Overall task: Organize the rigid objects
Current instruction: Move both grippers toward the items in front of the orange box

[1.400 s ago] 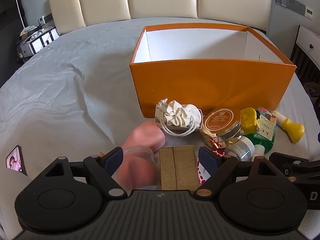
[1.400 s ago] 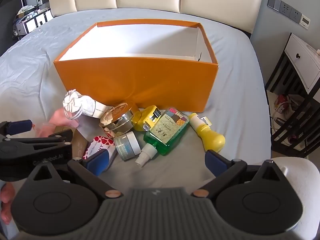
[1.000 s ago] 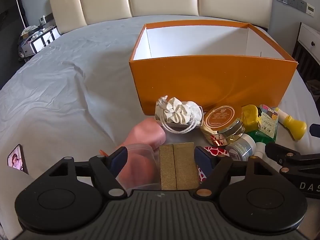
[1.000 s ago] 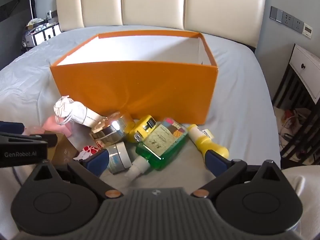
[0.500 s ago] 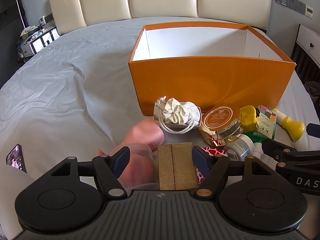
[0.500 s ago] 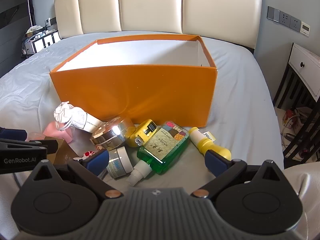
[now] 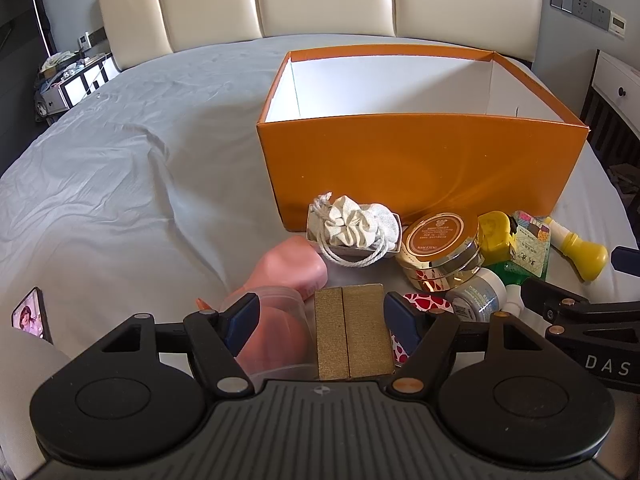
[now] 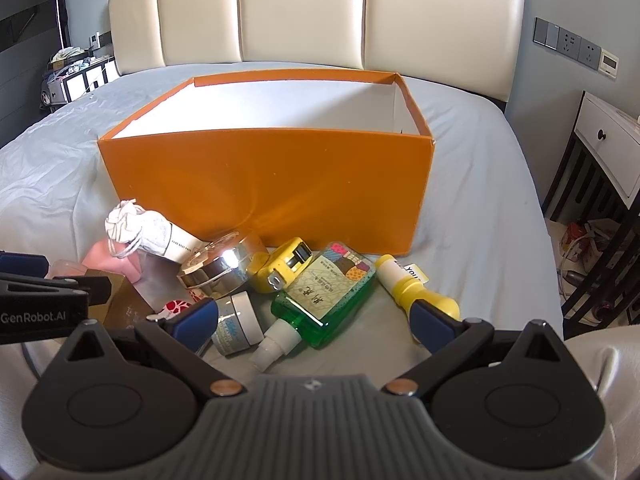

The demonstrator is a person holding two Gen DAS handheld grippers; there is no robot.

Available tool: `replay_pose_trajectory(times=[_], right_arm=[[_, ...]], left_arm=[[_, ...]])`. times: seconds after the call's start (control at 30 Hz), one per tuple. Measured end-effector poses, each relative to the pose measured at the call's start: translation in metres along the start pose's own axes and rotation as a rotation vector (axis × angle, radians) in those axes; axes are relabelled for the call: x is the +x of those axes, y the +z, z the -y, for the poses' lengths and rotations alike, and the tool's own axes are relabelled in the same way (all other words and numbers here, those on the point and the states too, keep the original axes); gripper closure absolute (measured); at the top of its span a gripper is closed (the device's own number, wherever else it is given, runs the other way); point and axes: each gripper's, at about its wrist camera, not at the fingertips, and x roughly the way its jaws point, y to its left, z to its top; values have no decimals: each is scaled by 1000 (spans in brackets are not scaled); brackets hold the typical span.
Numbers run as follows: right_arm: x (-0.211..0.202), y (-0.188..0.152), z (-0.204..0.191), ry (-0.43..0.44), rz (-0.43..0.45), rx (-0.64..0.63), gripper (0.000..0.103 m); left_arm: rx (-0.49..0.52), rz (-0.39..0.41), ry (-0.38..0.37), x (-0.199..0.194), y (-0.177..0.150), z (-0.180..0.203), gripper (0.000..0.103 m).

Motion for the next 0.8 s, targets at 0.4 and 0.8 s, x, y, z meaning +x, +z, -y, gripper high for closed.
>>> replay_pose_trajectory(times=[0.4,0.8], right_arm=[[1,0,-1,-4,-1,-6,3],[3,-1,-2,-10,-7,-13,3]], left_arm=[[7,1,4,-1,0,1,20],[9,-4,-3,0,-1,2,20]])
